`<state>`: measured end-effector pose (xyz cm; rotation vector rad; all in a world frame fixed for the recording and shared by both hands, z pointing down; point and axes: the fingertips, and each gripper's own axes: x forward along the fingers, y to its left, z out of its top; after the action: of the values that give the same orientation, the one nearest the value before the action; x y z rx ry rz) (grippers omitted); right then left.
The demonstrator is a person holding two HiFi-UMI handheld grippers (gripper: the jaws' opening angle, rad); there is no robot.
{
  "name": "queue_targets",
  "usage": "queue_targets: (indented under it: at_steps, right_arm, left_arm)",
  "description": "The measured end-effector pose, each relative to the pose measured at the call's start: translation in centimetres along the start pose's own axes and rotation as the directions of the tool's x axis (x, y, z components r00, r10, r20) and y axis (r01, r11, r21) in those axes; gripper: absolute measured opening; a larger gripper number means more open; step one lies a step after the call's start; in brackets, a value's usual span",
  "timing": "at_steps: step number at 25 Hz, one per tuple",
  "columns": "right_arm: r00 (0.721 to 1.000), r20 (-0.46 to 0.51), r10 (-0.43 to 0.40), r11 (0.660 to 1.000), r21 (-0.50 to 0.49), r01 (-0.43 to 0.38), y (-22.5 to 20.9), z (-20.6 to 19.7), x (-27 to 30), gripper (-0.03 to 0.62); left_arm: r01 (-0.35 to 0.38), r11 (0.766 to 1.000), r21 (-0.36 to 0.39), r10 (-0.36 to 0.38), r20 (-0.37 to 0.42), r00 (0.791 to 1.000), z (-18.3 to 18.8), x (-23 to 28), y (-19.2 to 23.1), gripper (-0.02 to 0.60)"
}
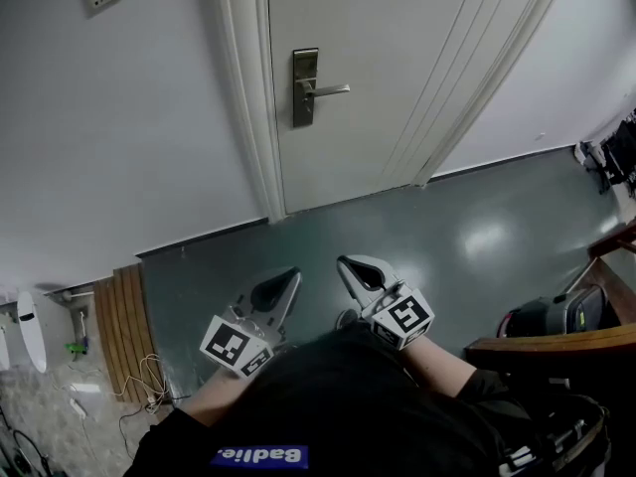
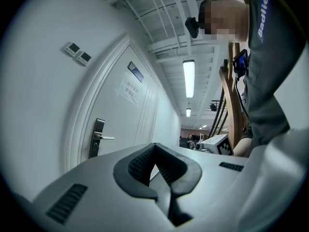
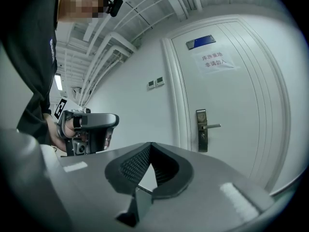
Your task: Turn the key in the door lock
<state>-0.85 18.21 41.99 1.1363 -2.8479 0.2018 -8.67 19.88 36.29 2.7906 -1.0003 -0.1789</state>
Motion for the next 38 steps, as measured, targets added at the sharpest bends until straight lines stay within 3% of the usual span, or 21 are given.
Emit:
queue_targets:
  at_steps: [6, 15, 19, 24, 30, 38]
  right_arm:
    - [1.000, 0.018, -0.023, 0.999, 0.026, 0.022, -6.4, -0.2, 3.0, -0.002]
    - [0.998, 0.026, 0.050, 0.994, 0.099, -0.052, -19.4, 0.2, 8.3, -0.002]
    - [0.996, 0.004, 0.094, 0.985, 0.144, -0.093, -23.1, -0.7, 10.4, -0.002]
    - [0.994, -0.004, 0.108, 0.981, 0.162, -0.106, -25.3, -0.8, 12.8, -0.002]
    - [0.997, -0.032, 0.076, 0.984, 0.164, -0.070, -26.4, -1.1, 15.9, -0.002]
    - [0.997, -0.069, 0.035, 0.962, 0.273, -0.015, -26.0, -1.4, 20.6, -0.002]
  left_arm:
    - [0.006, 1.000, 0.018, -0.006, -0.005, 1.000, -0.1, 4.7, 2.9, -0.006]
    - [-0.107, 0.994, 0.028, 0.108, -0.026, 0.994, 1.2, 16.3, 9.4, -0.006]
    - [-0.157, 0.987, 0.031, 0.158, -0.029, 0.987, 1.2, 19.4, 11.7, -0.006]
    - [-0.186, 0.982, 0.019, 0.187, -0.042, 0.982, 0.7, 21.4, 14.3, -0.006]
    - [-0.156, 0.988, -0.004, 0.156, -0.036, 0.987, 0.5, 22.0, 17.5, -0.006]
    - [-0.039, 0.999, -0.030, 0.038, -0.033, 0.999, 2.0, 21.0, 22.2, -0.006]
